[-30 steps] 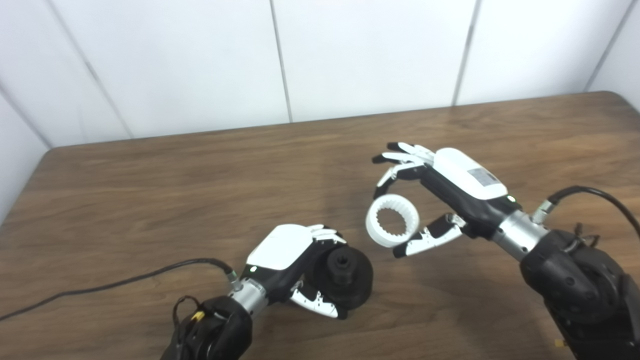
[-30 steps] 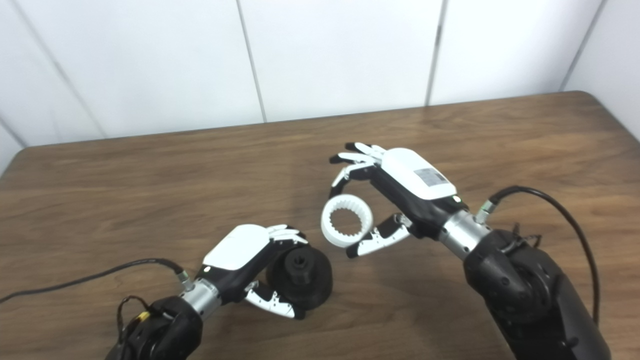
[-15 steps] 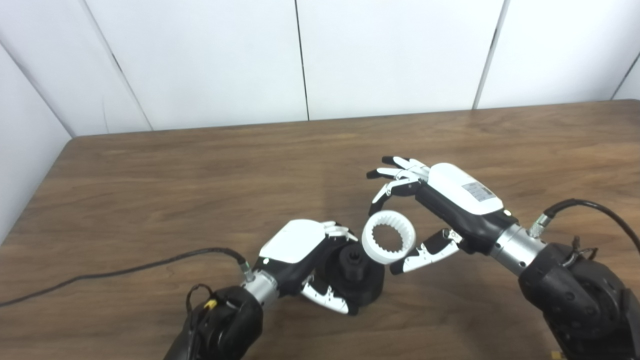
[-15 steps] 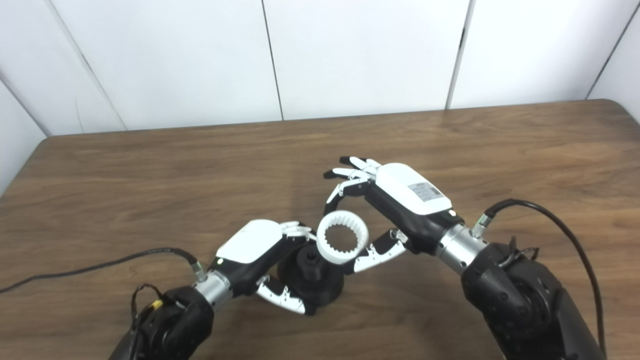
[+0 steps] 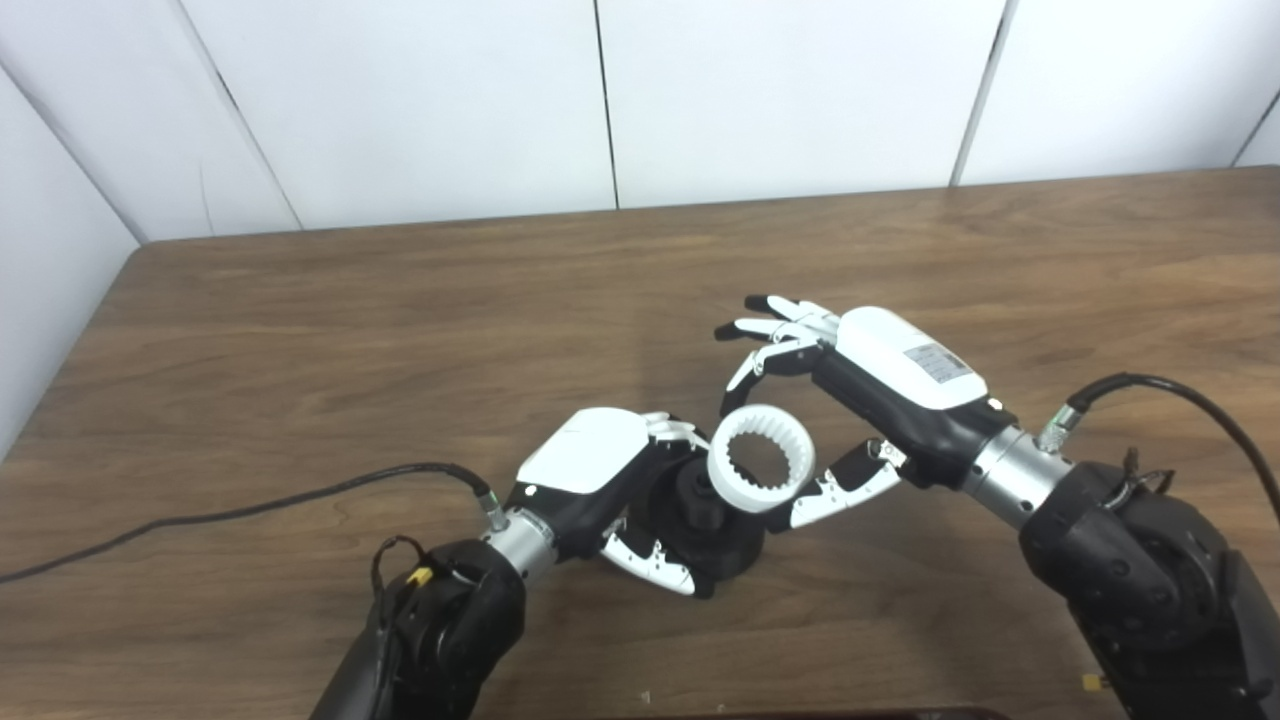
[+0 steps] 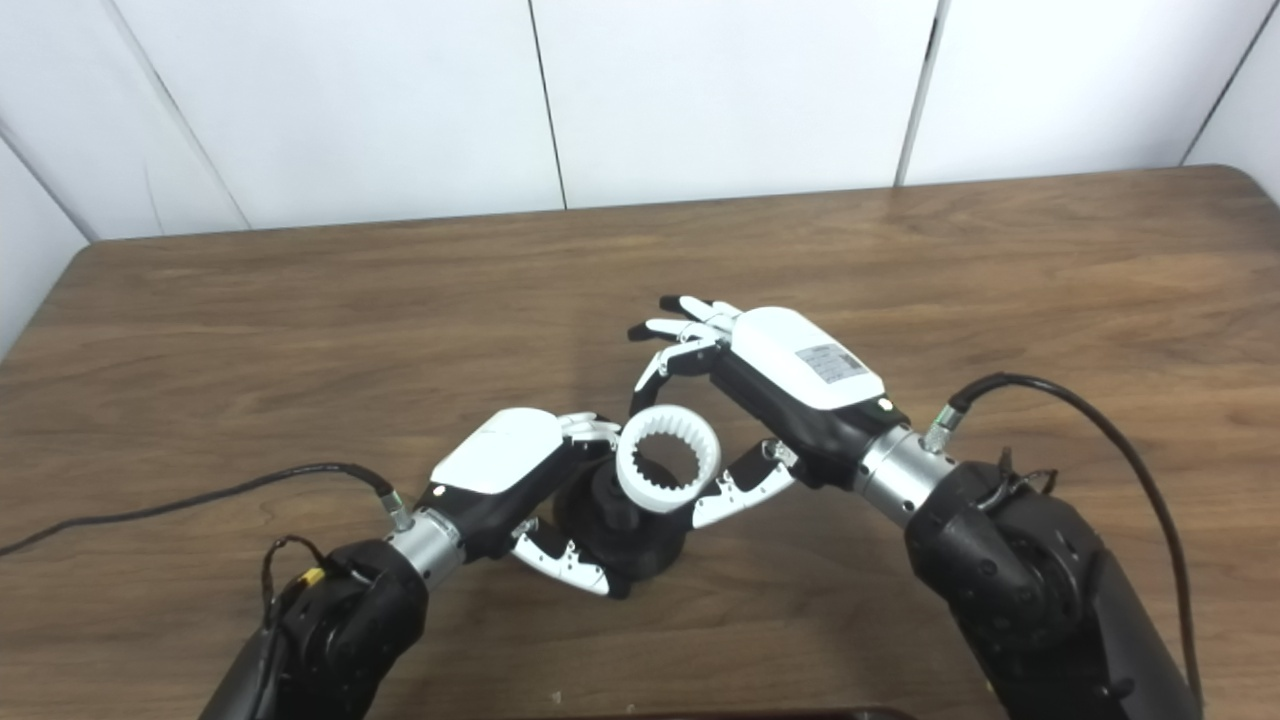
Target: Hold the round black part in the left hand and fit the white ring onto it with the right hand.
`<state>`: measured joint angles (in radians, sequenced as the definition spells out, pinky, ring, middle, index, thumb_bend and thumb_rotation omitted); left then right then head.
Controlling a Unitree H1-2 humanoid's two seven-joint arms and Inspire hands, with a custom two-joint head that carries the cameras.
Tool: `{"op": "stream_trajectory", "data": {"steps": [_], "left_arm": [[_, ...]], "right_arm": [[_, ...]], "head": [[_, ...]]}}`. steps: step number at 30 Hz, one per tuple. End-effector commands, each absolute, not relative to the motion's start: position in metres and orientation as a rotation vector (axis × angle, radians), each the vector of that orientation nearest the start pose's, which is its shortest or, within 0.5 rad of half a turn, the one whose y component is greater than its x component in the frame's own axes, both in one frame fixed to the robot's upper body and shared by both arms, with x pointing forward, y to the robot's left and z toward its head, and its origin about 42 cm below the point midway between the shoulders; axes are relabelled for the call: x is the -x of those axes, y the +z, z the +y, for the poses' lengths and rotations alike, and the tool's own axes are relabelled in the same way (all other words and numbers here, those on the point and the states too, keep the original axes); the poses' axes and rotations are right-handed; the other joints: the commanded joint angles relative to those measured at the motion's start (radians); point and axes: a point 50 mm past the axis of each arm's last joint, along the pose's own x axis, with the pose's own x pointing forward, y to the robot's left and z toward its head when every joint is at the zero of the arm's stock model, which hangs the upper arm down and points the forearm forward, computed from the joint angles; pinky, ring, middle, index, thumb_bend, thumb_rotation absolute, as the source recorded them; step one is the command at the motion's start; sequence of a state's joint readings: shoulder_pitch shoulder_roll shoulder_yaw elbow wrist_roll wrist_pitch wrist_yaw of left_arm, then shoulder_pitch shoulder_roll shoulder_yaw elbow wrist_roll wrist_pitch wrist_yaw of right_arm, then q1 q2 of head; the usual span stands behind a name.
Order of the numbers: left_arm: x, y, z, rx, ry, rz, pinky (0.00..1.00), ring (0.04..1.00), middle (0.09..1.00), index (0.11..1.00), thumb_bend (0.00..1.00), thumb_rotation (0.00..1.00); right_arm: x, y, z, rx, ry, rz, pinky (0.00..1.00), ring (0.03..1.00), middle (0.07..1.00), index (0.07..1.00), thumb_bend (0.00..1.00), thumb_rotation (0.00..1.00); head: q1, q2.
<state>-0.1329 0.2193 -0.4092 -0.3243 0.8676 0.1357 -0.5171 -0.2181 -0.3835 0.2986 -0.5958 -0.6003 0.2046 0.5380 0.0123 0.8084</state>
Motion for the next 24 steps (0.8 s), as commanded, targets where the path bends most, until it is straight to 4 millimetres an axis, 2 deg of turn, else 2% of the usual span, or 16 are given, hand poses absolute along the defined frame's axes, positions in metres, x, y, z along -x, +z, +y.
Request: {"op": "stream_trajectory", "data": {"steps": [1, 13, 24], "left_arm": [[-0.289, 0.192, 0.144, -1.136, -0.617, -0.268, 0.86, 0.911, 0.864, 0.715, 0.83, 0.35], [-0.287, 0.192, 0.143, -1.142, -0.62, -0.267, 0.86, 0.912, 0.866, 0.718, 0.83, 0.36], [-0.285, 0.193, 0.142, -1.141, -0.623, -0.271, 0.87, 0.912, 0.865, 0.726, 0.82, 0.36]], "right_arm": [[-0.277, 0.278, -0.185, 1.041, 0.575, -0.508, 0.97, 0.975, 0.887, 0.494, 0.52, 0.17], [-0.283, 0.268, -0.178, 1.024, 0.586, -0.477, 0.97, 0.974, 0.89, 0.493, 0.52, 0.16], [-0.288, 0.266, -0.173, 1.014, 0.586, -0.478, 0.98, 0.977, 0.893, 0.494, 0.52, 0.16]], "head": [[0.001, 0.001], [0.002, -0.013], [0.007, -0.017]]}}
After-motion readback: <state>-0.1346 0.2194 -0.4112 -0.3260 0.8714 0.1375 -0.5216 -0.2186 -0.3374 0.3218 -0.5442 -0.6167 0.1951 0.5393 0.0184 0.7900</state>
